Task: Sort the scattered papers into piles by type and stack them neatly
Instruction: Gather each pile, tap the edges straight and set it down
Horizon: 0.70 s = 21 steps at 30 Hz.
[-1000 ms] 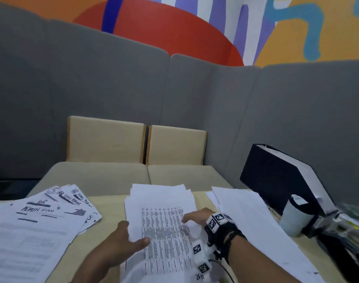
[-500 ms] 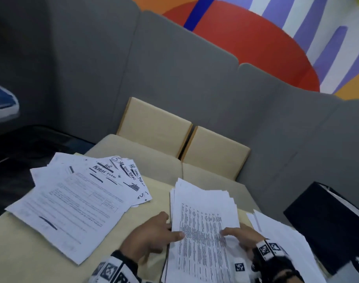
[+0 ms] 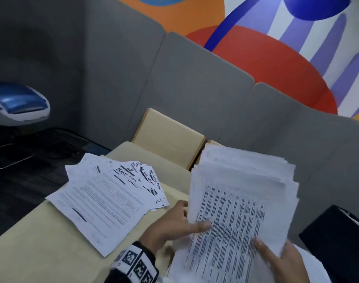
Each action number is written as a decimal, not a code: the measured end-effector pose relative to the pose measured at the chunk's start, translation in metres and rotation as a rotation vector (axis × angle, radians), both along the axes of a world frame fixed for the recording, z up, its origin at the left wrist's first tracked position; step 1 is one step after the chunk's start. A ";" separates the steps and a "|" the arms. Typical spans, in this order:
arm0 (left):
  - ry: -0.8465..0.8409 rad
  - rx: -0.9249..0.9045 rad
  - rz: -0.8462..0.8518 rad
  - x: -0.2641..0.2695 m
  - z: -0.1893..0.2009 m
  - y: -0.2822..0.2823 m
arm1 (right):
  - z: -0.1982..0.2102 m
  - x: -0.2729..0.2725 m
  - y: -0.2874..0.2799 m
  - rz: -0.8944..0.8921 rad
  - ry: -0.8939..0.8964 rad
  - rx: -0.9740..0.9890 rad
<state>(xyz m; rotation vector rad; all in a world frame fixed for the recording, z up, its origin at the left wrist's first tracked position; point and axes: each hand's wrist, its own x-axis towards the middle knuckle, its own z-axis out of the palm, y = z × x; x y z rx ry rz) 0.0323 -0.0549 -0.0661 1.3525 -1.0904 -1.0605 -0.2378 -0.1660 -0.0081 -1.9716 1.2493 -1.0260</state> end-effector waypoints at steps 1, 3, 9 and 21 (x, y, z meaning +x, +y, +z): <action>0.028 -0.110 -0.002 -0.004 0.011 0.003 | 0.007 0.001 0.007 -0.008 -0.055 0.007; 0.038 -0.265 0.051 -0.014 0.031 0.006 | 0.018 0.007 0.022 -0.048 -0.147 -0.024; -0.105 -0.515 0.288 -0.034 0.076 0.016 | 0.053 0.025 0.058 -0.089 -0.272 -0.239; -0.001 -0.453 0.183 -0.025 0.078 0.027 | 0.033 0.030 0.061 -0.106 -0.532 -0.145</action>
